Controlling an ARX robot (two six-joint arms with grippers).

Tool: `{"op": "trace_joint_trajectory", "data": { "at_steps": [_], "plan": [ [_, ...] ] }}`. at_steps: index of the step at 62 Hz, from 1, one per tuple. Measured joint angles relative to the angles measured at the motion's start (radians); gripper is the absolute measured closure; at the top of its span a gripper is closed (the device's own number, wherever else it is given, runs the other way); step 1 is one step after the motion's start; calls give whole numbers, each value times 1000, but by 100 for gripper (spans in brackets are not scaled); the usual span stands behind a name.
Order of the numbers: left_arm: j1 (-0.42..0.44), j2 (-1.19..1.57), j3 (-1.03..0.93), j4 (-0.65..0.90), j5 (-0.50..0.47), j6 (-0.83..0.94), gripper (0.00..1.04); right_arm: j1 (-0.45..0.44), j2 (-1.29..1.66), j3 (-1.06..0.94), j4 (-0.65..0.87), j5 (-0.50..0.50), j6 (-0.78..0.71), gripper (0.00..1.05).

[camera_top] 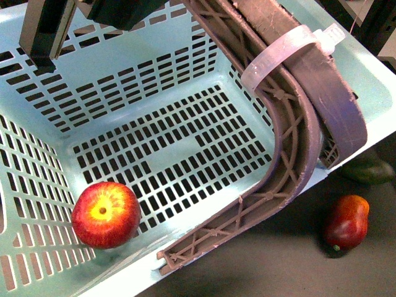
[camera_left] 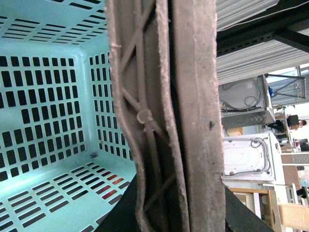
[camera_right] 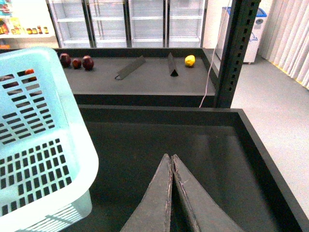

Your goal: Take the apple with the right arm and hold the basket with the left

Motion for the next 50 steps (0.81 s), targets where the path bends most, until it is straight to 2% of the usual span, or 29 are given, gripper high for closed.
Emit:
{"op": "trace_joint_trajectory", "data": {
  "at_steps": [20, 50],
  "plan": [
    [0, 0, 0, 0, 0, -1, 88, 0, -180, 0, -173, 0, 0, 103],
    [0, 0, 0, 0, 0, -2, 88, 0, -333, 0, -325, 0, 0, 103]
  ]
}}
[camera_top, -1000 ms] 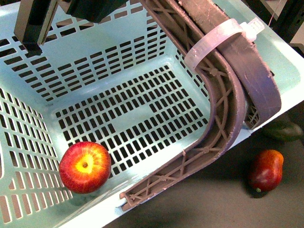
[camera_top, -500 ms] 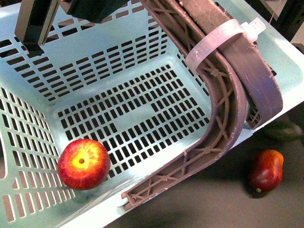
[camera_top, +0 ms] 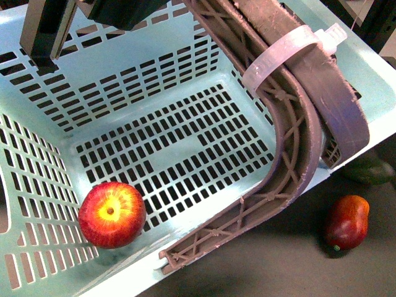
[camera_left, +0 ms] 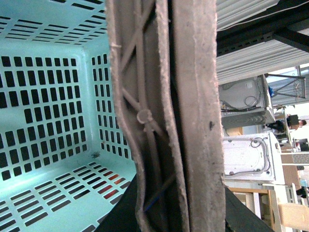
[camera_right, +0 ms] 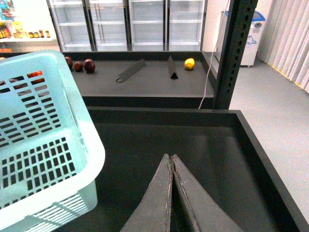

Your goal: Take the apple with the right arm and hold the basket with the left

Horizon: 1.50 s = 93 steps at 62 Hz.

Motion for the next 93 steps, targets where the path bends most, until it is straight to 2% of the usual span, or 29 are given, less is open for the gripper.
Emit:
{"op": "trace_joint_trajectory", "data": {
  "at_steps": [7, 13, 27, 53, 63, 73, 76, 78, 80, 84, 87, 93],
  "plan": [
    [0, 0, 0, 0, 0, 0, 88, 0, -27, 0, -26, 0, 0, 103],
    [0, 0, 0, 0, 0, 0, 88, 0, -153, 0, -184, 2, 1, 103],
    [0, 0, 0, 0, 1, -3, 88, 0, -195, 0, -200, 0, 2, 103],
    [0, 0, 0, 0, 0, -1, 88, 0, -195, 0, -200, 0, 2, 31],
    [0, 0, 0, 0, 0, -1, 88, 0, -195, 0, -200, 0, 3, 7],
    [0, 0, 0, 0, -2, -1, 88, 0, -195, 0, -200, 0, 3, 9],
    [-12, 1, 6, -16, -81, -27, 88, 0, -195, 0, -200, 0, 3, 9],
    [-14, 2, 12, -27, -191, -76, 88, 0, -195, 0, -200, 0, 2, 9],
    [-12, 2, 13, -29, -261, -114, 88, 0, -195, 0, -200, 0, 2, 9],
    [3, 2, 13, -29, -358, -196, 88, 0, -195, 0, -200, 0, 3, 9],
    [26, 2, 13, -27, -384, -225, 88, 0, -195, 0, -200, 1, 3, 9],
    [88, 2, 7, -17, -372, -252, 88, 0, -195, 0, -200, 0, 3, 9]
  ]
}}
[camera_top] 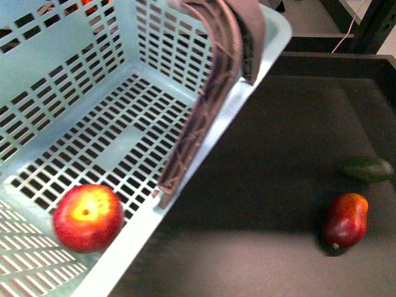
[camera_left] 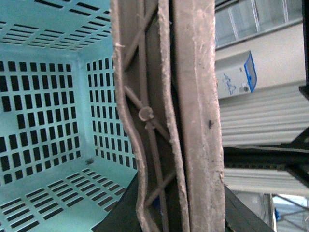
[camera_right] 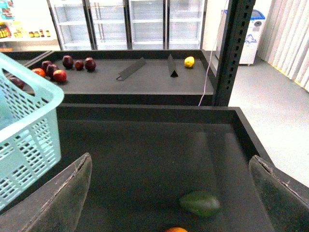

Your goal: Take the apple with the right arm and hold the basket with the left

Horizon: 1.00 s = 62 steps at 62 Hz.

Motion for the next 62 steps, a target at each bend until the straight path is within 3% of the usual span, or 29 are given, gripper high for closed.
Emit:
{"op": "trace_joint_trajectory", "data": {
  "at_steps": [21, 33, 62],
  "plan": [
    [282, 60, -33, 70, 153, -85, 88, 0, 0, 0, 0, 0, 0, 9],
    [435, 143, -33, 100, 174, -94, 88, 0, 0, 0, 0, 0, 0, 9],
    [604, 264, -34, 164, 236, -90, 88, 0, 0, 0, 0, 0, 0, 9]
  ]
}}
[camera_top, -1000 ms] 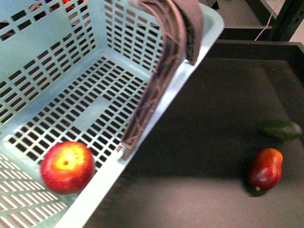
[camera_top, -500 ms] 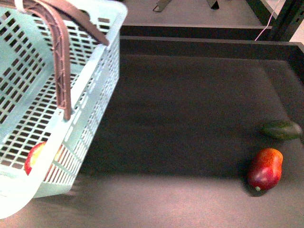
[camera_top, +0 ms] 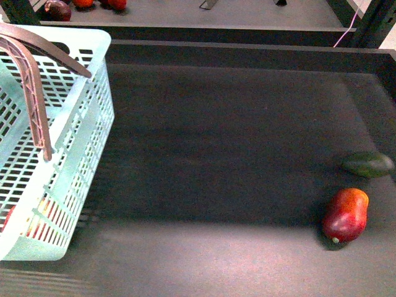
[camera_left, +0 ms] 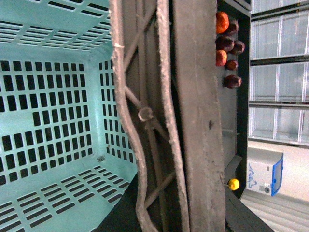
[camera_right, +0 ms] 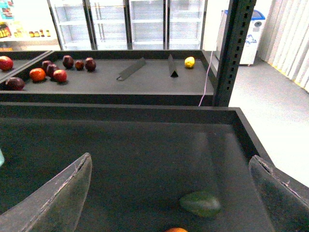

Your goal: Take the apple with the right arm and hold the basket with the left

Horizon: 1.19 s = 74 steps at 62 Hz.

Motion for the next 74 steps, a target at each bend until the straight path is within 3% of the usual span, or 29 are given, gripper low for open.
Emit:
{"op": "trace_joint_trajectory", "data": {
  "at_steps": [38, 66, 74],
  "plan": [
    [29, 62, -107, 94, -7, -21, 88, 0, -1, 0, 0, 0, 0, 9],
    [2, -149, -140, -95, -54, -98, 7, 0, -1, 0, 0, 0, 0, 9],
    [-20, -274, -158, -202, -110, -122, 7, 0, -1, 0, 0, 0, 0, 9]
  ]
}}
